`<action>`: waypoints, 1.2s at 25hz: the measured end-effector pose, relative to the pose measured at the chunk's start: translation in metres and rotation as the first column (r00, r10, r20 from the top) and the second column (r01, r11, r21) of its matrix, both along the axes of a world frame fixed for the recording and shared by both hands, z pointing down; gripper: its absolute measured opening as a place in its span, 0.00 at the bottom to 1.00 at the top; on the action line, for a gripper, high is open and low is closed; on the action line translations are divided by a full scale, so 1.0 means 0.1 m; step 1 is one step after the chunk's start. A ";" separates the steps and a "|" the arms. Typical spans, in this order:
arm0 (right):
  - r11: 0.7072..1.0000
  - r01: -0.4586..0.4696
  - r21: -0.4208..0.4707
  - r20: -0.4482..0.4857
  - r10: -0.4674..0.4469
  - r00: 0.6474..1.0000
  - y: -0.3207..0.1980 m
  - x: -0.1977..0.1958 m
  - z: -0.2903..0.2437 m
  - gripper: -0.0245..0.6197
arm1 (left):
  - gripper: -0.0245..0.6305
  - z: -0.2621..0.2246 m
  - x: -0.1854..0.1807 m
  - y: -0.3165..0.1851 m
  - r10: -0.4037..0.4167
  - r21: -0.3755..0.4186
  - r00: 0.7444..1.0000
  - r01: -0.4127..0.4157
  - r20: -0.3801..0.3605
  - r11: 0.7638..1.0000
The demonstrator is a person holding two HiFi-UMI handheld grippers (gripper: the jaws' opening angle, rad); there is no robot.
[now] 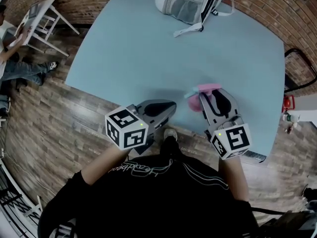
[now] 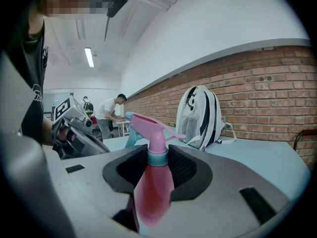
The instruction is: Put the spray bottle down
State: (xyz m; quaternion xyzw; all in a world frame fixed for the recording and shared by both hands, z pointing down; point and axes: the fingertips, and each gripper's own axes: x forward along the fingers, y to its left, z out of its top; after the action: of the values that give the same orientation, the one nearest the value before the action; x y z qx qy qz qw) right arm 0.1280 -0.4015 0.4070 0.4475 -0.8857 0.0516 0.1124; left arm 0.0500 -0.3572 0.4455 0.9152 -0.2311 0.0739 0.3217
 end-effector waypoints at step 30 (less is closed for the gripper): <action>0.999 -0.040 0.002 0.044 0.040 0.998 -0.47 0.12 0.44 0.24 | 0.05 0.34 -0.09 -0.27 -0.031 -0.070 0.999 0.033 0.029 0.997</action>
State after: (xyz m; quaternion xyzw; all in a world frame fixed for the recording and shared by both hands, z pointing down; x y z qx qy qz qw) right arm 0.1395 -0.4484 0.4512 0.4641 -0.8789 0.0623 0.0914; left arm 0.0405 -0.3842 0.4791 0.8983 -0.2477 0.0897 0.3516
